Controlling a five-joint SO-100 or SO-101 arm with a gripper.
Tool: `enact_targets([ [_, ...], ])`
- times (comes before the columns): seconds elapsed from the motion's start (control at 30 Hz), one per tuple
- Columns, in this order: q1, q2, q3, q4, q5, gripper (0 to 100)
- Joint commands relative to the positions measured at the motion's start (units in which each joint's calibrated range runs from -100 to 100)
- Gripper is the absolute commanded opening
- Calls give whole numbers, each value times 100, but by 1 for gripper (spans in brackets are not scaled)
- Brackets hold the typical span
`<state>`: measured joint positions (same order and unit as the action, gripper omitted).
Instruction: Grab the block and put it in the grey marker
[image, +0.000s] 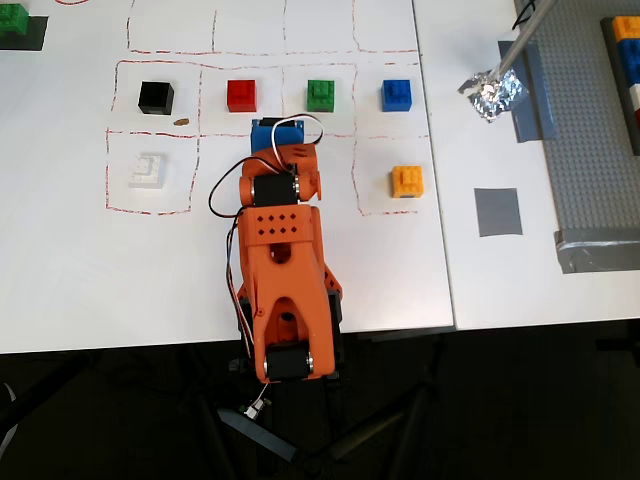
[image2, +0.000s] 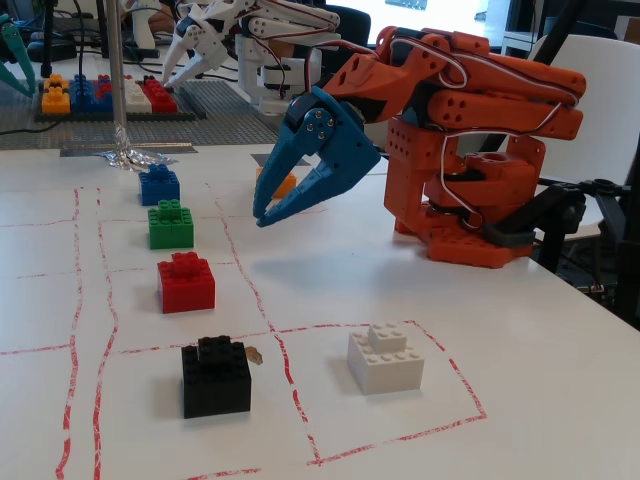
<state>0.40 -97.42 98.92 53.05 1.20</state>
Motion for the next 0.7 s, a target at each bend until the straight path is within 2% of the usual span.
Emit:
enact_targets([
  [0.0,-71,216,-209,74,210,0],
  [0.27,141,2060,-1705,295,518,0],
  [0.47,370,3628,-3346,882,591,0],
  [0.67,776,5343,-4833,1233,537,5],
])
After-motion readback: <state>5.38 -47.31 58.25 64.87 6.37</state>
